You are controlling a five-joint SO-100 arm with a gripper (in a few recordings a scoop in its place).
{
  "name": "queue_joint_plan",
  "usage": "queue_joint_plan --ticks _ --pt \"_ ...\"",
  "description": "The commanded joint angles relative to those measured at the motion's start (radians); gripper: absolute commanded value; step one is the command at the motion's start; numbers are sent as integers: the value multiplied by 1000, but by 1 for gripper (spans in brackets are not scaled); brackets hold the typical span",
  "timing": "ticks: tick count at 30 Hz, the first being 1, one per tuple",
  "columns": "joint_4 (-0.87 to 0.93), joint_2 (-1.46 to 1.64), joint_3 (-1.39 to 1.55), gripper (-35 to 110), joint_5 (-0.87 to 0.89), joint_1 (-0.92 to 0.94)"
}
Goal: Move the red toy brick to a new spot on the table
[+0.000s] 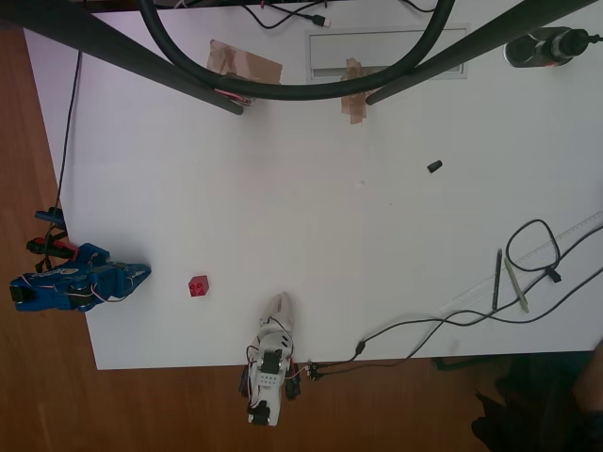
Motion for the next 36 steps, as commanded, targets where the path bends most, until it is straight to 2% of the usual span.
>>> queue_joint_plan --ticks 1,27,31,36 --pt "-15 32 32 0 6 -3" --pt "-18 32 23 0 -17 -8" --pt "-14 -98 -143 0 48 -87" --pt "-20 -502 -502 0 137 -158"
